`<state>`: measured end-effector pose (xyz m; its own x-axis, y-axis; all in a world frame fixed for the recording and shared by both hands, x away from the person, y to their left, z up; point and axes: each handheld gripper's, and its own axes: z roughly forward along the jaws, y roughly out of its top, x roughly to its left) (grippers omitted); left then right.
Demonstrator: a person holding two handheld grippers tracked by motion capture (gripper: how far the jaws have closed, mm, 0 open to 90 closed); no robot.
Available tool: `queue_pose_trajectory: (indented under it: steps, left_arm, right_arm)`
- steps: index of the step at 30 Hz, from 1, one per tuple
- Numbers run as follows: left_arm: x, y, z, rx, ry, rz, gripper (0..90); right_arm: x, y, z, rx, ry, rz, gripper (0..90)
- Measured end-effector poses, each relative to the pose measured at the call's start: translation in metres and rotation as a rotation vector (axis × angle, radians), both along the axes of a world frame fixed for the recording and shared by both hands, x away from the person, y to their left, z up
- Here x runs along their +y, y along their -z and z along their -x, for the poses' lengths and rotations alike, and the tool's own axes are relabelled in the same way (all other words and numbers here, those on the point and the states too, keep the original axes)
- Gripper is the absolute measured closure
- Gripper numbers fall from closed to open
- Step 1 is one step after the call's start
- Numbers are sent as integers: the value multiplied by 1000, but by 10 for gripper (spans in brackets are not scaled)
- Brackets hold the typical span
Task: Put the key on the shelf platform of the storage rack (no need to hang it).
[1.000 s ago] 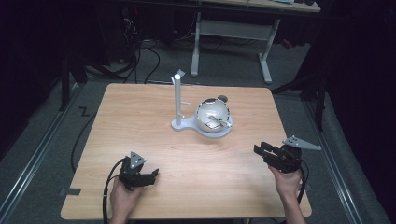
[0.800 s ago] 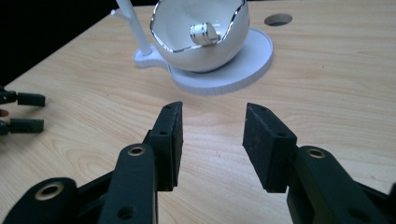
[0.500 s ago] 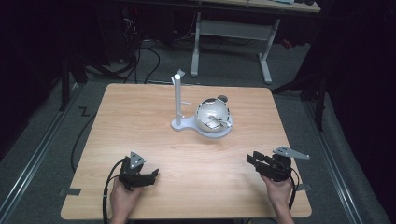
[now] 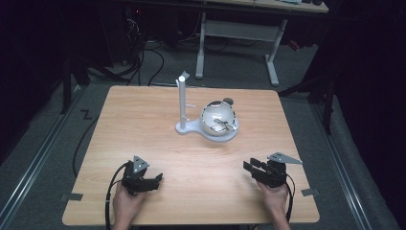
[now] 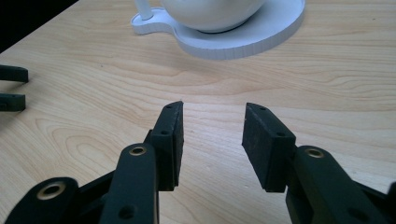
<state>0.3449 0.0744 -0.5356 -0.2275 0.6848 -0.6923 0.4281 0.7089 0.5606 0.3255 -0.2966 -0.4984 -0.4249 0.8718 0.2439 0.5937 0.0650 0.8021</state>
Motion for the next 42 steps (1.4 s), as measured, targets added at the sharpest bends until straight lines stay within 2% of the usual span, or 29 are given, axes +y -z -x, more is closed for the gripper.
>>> queue_pose_trajectory:
  steps: [4, 6, 8, 11, 12, 17, 23, 26, 30, 35, 39, 42]
  left_arm:
    - [0, 0, 0, 2, -3, 3, 184]
    - [0, 0, 0, 1, -4, 1, 184]
    - [0, 0, -1, -2, -3, -2, 185]
    - [0, 0, -1, -2, -3, -3, 185]
    - [0, 0, -1, -2, -4, -2, 184]
    - [0, 0, -1, -2, -5, -3, 186]
    - [0, 0, -1, -2, -5, -2, 187]
    - [0, 0, -1, -2, -5, -1, 188]
    - [1, 0, -1, -4, -4, -4, 192]
    - [1, 0, -1, -4, -7, 0, 195]
    - [0, 0, -2, -2, -12, 3, 196]
    - [0, 0, -2, -1, -15, 5, 196]
  right_arm:
    - [6, 2, -1, 6, -7, 19, 596]
    - [7, 3, -2, -2, -4, 46, 596]
    - [8, 6, -4, 13, -1, 72, 596]
    - [11, 11, -5, 25, 2, 91, 596]
    - [11, 12, -5, 16, -4, 101, 596]
    - [19, 16, -6, 19, -14, 175, 596]
    - [26, 24, -6, 31, -37, 176, 592]
    - [28, 26, -7, 29, -41, 202, 585]
    - [27, 26, -8, 38, -40, 181, 568]
    - [28, 28, -8, 42, -46, 241, 550]
    - [30, 29, -7, 53, -52, 240, 539]
    - [32, 29, -7, 47, -68, 263, 538]
